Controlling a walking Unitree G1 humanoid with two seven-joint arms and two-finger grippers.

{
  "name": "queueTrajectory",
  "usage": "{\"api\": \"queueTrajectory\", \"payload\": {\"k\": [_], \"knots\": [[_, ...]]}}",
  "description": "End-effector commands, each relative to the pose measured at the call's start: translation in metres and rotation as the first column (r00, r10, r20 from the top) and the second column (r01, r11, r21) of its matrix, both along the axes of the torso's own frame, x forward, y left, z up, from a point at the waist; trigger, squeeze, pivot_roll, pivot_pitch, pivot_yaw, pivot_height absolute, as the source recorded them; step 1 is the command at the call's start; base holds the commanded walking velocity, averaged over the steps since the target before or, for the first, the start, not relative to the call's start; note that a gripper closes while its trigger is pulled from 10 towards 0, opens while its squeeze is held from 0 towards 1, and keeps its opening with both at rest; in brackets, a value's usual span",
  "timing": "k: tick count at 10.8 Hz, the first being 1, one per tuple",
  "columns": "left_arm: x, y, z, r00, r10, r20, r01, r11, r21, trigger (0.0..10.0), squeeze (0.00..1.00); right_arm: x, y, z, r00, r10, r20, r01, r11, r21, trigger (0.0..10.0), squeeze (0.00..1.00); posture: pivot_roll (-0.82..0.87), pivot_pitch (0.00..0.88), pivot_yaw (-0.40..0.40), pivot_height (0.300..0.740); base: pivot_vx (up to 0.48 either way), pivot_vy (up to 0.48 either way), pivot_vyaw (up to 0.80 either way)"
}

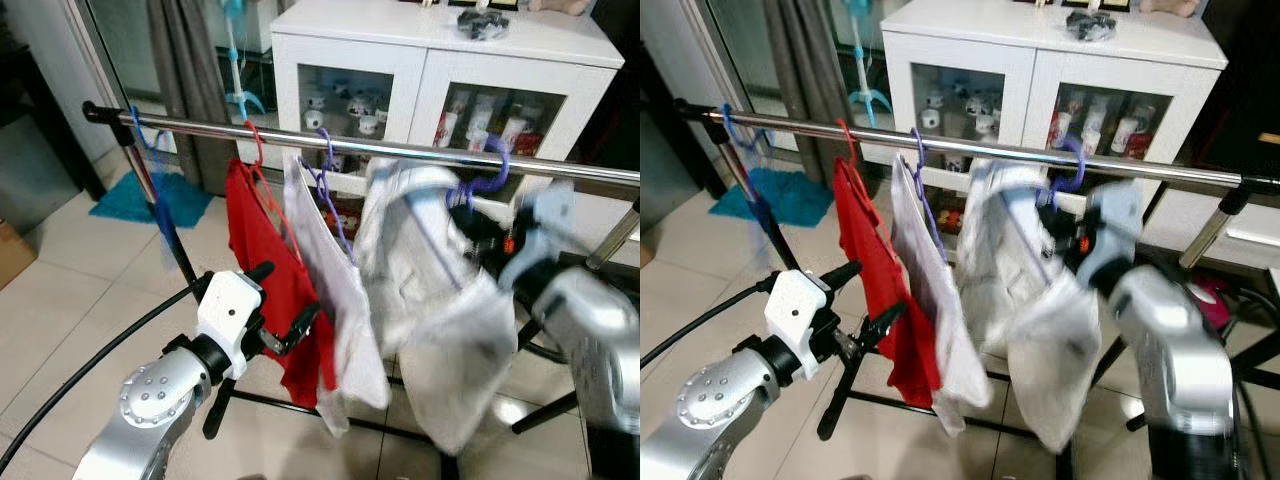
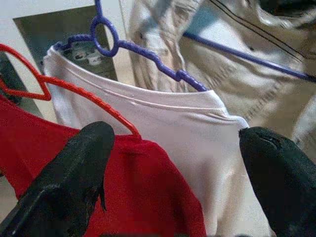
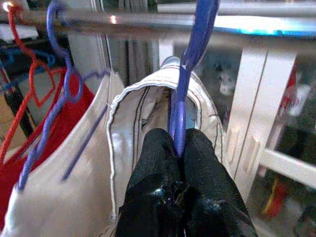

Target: Hang hanger

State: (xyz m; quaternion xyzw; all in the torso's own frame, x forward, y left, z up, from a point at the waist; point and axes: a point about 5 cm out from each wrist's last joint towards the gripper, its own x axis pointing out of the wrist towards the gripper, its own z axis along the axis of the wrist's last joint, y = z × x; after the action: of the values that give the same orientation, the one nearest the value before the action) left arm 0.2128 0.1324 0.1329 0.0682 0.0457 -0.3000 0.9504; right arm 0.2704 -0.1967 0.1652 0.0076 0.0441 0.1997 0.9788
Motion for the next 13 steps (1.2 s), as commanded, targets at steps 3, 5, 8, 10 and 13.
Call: {"api": "queueTrajectory", "payload": {"k": [3, 5, 8, 10, 13], "knots": [[-0.002, 0.01, -0.003, 0.995, 0.099, 0.004, -0.099, 0.995, 0.004, 10.0, 0.0, -0.017, 0.01, -0.018, 0.991, -0.127, -0.049, 0.129, 0.992, 0.019, 0.0, 0.0, -0.04, 0.0, 0.018, 0.74, 0.0, 0.0, 0.0], [-0.004, 0.009, -0.004, 0.994, 0.109, -0.002, -0.109, 0.994, -0.001, 10.0, 0.0, -0.022, 0.019, -0.029, 0.98, -0.176, -0.092, 0.178, 0.984, 0.011, 0.0, 0.0, -0.04, 0.0, 0.022, 0.74, -0.255, 0.0, 0.0], [-0.005, 0.008, -0.004, 0.994, 0.107, 0.0, -0.107, 0.994, -0.002, 10.0, 0.0, -0.023, 0.023, -0.029, 0.981, -0.172, -0.091, 0.173, 0.985, -0.005, 0.0, 0.0, -0.04, 0.0, 0.017, 0.74, -0.329, 0.0, 0.0], [-0.004, 0.008, -0.004, 0.994, 0.108, 0.0, -0.108, 0.994, -0.004, 10.0, 0.0, -0.023, 0.025, -0.028, 0.981, -0.172, -0.088, 0.172, 0.985, -0.003, 0.0, 0.0, -0.04, 0.0, 0.015, 0.74, -0.337, 0.0, -0.72], [-0.005, 0.007, -0.004, 0.994, 0.108, 0.001, -0.108, 0.994, -0.006, 10.0, 0.0, -0.024, 0.03, -0.027, 0.986, -0.145, -0.087, 0.145, 0.989, -0.004, 0.0, 0.0, -0.04, 0.0, 0.014, 0.74, -0.336, 0.0, -0.8]]}}
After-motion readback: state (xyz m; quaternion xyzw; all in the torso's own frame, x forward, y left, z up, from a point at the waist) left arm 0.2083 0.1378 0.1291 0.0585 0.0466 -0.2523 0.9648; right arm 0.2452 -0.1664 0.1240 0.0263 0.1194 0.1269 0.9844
